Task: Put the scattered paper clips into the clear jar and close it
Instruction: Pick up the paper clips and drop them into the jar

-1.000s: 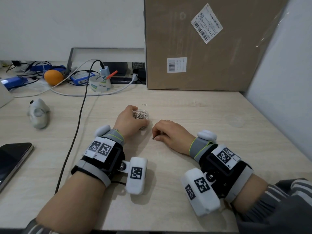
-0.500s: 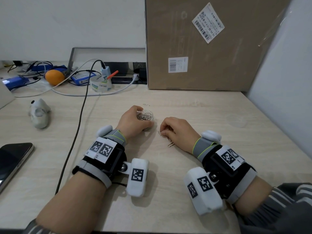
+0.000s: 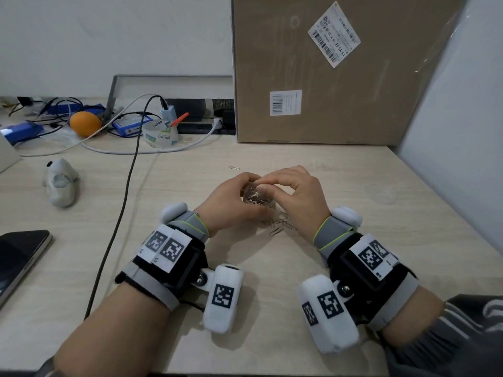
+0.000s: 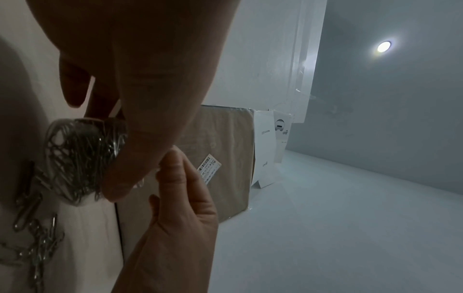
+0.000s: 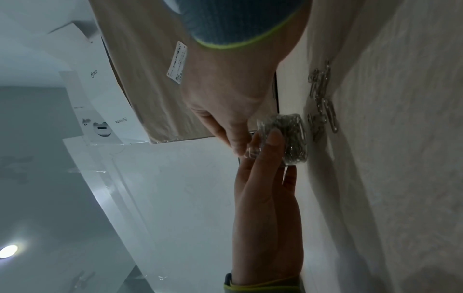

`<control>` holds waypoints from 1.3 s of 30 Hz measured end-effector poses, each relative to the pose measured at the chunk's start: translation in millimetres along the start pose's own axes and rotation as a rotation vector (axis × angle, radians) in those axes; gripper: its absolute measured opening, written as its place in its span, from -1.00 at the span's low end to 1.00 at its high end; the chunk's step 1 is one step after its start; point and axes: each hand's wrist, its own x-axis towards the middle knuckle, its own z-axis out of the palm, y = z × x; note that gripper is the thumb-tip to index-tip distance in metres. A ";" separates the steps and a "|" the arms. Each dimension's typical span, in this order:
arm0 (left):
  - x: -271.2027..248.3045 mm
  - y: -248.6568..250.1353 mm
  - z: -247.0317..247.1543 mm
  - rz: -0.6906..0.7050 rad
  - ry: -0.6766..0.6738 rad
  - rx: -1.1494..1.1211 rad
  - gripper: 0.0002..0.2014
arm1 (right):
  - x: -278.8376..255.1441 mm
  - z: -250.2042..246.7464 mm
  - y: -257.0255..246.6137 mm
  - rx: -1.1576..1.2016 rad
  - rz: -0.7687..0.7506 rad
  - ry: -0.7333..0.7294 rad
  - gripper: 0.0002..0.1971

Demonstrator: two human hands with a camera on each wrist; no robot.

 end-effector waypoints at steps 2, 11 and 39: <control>0.8 -2.0 -0.5 -0.005 0.021 0.002 -0.38 | 1.6 -3.4 0.6 -0.034 -0.020 0.012 -0.90; 5.1 -9.7 -3.9 -0.084 0.122 0.050 -0.41 | 9.7 -33.4 18.9 -0.447 0.413 -0.097 -0.37; 11.9 -21.1 -8.9 -0.133 0.217 0.091 -0.39 | -2.3 -11.9 20.8 -0.275 0.076 -0.627 -0.66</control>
